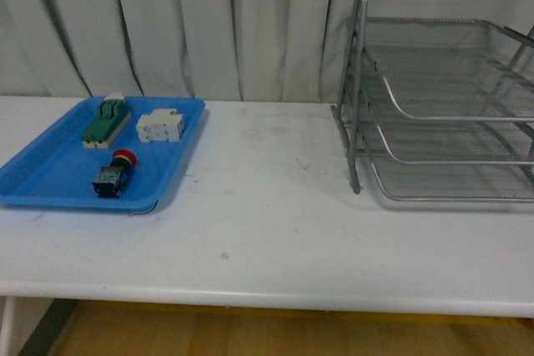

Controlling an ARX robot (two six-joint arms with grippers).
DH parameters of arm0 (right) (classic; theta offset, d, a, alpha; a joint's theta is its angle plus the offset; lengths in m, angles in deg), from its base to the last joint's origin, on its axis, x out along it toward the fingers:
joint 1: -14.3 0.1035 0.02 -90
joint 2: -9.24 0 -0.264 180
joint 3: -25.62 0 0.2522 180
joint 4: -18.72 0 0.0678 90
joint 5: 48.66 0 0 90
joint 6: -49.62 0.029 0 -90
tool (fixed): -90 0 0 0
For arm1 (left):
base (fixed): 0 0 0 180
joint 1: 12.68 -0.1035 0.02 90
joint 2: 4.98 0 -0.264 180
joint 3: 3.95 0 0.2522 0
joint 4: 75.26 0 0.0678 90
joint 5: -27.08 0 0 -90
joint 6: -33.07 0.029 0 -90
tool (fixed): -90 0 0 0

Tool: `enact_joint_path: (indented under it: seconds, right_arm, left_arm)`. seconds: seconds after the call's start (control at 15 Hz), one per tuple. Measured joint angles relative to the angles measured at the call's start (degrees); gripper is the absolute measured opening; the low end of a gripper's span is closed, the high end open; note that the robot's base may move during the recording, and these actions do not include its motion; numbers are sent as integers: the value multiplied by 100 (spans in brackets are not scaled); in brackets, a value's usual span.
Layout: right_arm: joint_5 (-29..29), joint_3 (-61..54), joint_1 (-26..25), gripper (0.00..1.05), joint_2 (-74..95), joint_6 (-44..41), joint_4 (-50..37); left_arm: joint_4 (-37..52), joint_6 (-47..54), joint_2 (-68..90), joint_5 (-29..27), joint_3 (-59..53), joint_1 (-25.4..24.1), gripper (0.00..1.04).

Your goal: Place button on rack with both arms

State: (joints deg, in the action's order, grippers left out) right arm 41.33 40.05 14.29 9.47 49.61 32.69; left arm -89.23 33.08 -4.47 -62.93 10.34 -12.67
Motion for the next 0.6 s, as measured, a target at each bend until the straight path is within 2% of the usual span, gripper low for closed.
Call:
enact_joint_path:
  seconds: [0.6]
  right_arm:
    - [0,0,0,98,0,0,0]
  left_arm:
    - [2,0,0,0,0,0,98]
